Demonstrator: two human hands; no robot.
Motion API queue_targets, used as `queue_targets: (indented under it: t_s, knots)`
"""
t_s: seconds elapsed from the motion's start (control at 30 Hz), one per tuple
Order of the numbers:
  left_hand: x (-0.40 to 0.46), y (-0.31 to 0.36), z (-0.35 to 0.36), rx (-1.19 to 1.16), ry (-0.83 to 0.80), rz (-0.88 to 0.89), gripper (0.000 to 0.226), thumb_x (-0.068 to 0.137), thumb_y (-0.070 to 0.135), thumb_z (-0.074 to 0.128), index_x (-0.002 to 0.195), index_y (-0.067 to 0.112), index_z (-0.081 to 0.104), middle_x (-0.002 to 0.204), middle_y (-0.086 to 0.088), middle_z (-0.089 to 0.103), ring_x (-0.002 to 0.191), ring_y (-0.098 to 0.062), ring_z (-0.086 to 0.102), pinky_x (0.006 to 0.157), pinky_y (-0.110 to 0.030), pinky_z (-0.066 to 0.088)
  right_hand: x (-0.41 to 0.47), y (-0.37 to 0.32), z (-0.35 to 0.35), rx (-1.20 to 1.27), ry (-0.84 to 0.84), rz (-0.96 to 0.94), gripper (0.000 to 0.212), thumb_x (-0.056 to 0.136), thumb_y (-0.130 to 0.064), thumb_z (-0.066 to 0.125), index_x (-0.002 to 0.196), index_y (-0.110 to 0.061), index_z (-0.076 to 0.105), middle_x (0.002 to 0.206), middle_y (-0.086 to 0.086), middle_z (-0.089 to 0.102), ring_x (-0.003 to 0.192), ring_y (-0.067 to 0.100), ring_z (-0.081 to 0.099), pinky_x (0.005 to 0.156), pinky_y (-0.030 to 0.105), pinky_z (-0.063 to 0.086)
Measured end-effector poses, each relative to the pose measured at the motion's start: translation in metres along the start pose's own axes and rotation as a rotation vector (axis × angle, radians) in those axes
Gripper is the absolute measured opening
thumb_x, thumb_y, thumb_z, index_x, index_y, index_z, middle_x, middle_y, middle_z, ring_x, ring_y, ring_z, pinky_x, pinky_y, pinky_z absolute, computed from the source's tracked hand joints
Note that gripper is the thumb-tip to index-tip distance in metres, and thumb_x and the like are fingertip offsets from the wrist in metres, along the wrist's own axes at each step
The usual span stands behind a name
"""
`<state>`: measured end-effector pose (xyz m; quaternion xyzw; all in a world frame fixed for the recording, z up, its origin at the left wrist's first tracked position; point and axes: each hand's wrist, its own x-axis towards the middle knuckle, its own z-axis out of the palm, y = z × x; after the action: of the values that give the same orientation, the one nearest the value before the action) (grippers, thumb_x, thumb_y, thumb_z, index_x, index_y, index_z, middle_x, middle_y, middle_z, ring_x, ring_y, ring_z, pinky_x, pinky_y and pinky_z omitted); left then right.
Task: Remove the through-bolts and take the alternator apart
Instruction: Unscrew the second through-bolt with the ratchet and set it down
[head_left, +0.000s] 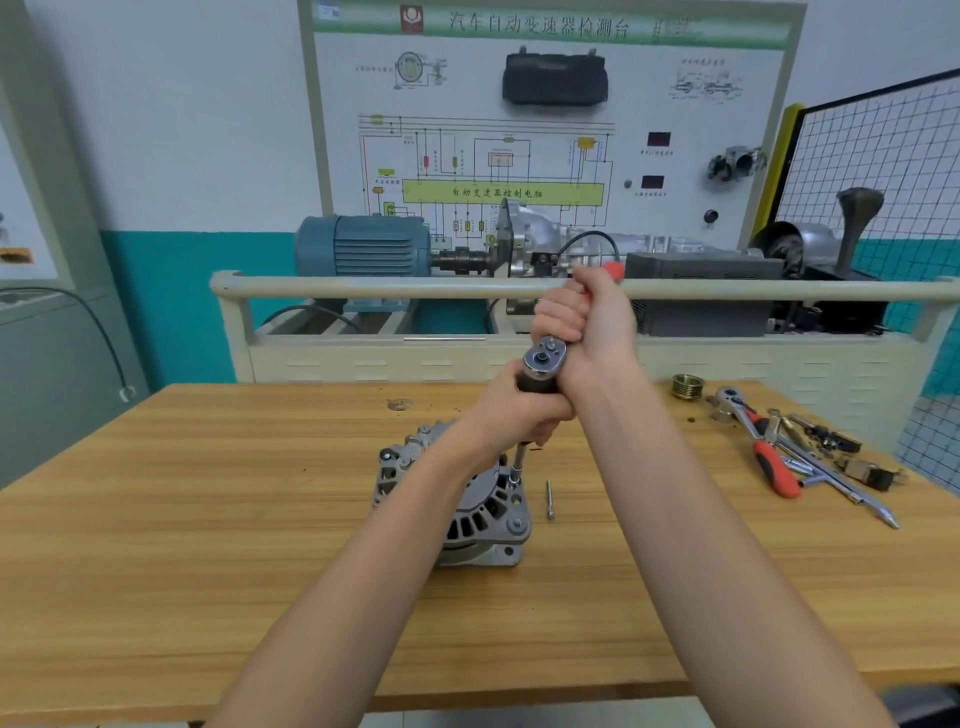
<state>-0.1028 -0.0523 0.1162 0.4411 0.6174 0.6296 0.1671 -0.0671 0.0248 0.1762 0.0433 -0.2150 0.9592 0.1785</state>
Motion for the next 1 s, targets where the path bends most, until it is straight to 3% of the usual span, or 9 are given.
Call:
queue_targets:
  t_s: [0.13,0.3,0.37,0.53,0.67,0.77,0.87,0.9,1.0]
  knots:
    - [0.001,-0.007,0.003,0.054,0.218,0.047,0.028,0.081,-0.014,0.051,0.066,0.01,0.046,0.054,-0.005,0.041,0.044,-0.012,0.035,0.045,-0.024,0.032,-0.019,0.012,-0.004,0.06,0.159,-0.444,0.031,0.095,-0.01,0.041,0.067,-0.018,0.029,0.044,-0.008,0.023,0.035,0.007,0.019,0.033,0.019,0.022]
    - [0.001,-0.009,0.01,0.052,0.41,0.072,0.022,0.084,-0.008,0.052,0.067,0.005,0.047,0.058,-0.007,0.037,0.048,-0.012,0.031,0.047,-0.024,0.028,-0.026,0.018,-0.005,0.023,0.143,-0.489,0.035,0.096,-0.009,0.039,0.063,-0.017,0.03,0.043,-0.007,0.024,0.034,0.008,0.023,0.034,0.019,0.026]
    - [0.0,-0.009,0.009,0.08,0.377,0.075,0.02,0.083,-0.006,0.052,0.069,0.007,0.046,0.058,-0.007,0.037,0.052,-0.015,0.031,0.05,-0.027,0.028,-0.017,0.01,-0.005,-0.046,0.119,-0.355,0.035,0.097,-0.011,0.04,0.064,-0.017,0.031,0.042,-0.008,0.023,0.033,0.007,0.021,0.033,0.019,0.024]
    - [-0.004,-0.004,0.005,0.279,0.151,0.072,0.036,0.074,-0.004,0.068,0.053,0.012,0.044,0.05,0.0,0.042,0.047,-0.009,0.037,0.052,-0.021,0.036,0.011,-0.009,0.004,-0.27,-0.145,0.403,0.038,0.099,-0.02,0.039,0.061,-0.015,0.035,0.038,-0.007,0.03,0.025,0.003,0.029,0.027,0.012,0.023]
    - [-0.004,-0.003,-0.006,0.244,0.03,-0.01,0.035,0.076,0.0,0.069,0.052,0.012,0.047,0.048,-0.004,0.047,0.045,-0.012,0.043,0.054,-0.025,0.04,0.026,-0.004,0.004,-0.29,-0.189,0.511,0.035,0.096,-0.023,0.044,0.062,-0.012,0.041,0.038,-0.007,0.034,0.026,0.004,0.033,0.028,0.011,0.028]
    - [-0.004,-0.008,-0.005,0.239,0.09,-0.018,0.033,0.079,-0.002,0.064,0.053,0.008,0.046,0.05,-0.008,0.047,0.044,-0.012,0.042,0.051,-0.022,0.04,0.022,0.002,-0.005,-0.31,-0.137,0.338,0.04,0.096,-0.042,0.047,0.078,-0.006,0.051,0.05,-0.002,0.043,0.038,0.01,0.045,0.04,0.021,0.045]
    - [-0.003,-0.013,0.002,0.184,0.158,0.006,0.027,0.079,-0.006,0.058,0.057,0.004,0.047,0.048,-0.005,0.042,0.043,-0.013,0.04,0.048,-0.022,0.038,0.01,-0.002,-0.03,-0.434,-0.142,0.067,0.065,0.097,-0.055,0.031,0.098,0.004,0.059,0.071,0.012,0.061,0.065,0.024,0.063,0.072,0.037,0.057]
    - [-0.003,-0.015,0.005,0.172,0.172,0.015,0.026,0.079,-0.006,0.057,0.058,0.004,0.046,0.047,-0.004,0.04,0.045,-0.016,0.04,0.05,-0.024,0.037,0.005,-0.004,-0.042,-0.465,-0.131,-0.021,0.066,0.098,-0.054,0.027,0.103,0.003,0.061,0.078,0.014,0.065,0.073,0.025,0.067,0.076,0.036,0.057]
    - [0.0,-0.017,0.011,0.13,0.249,0.037,0.027,0.08,-0.006,0.056,0.059,0.006,0.044,0.05,-0.003,0.039,0.05,-0.019,0.039,0.054,-0.029,0.034,-0.011,0.008,-0.083,-0.691,0.028,-0.229,0.046,0.102,-0.034,0.032,0.09,-0.012,0.07,0.081,0.004,0.072,0.074,0.015,0.068,0.061,0.024,0.055]
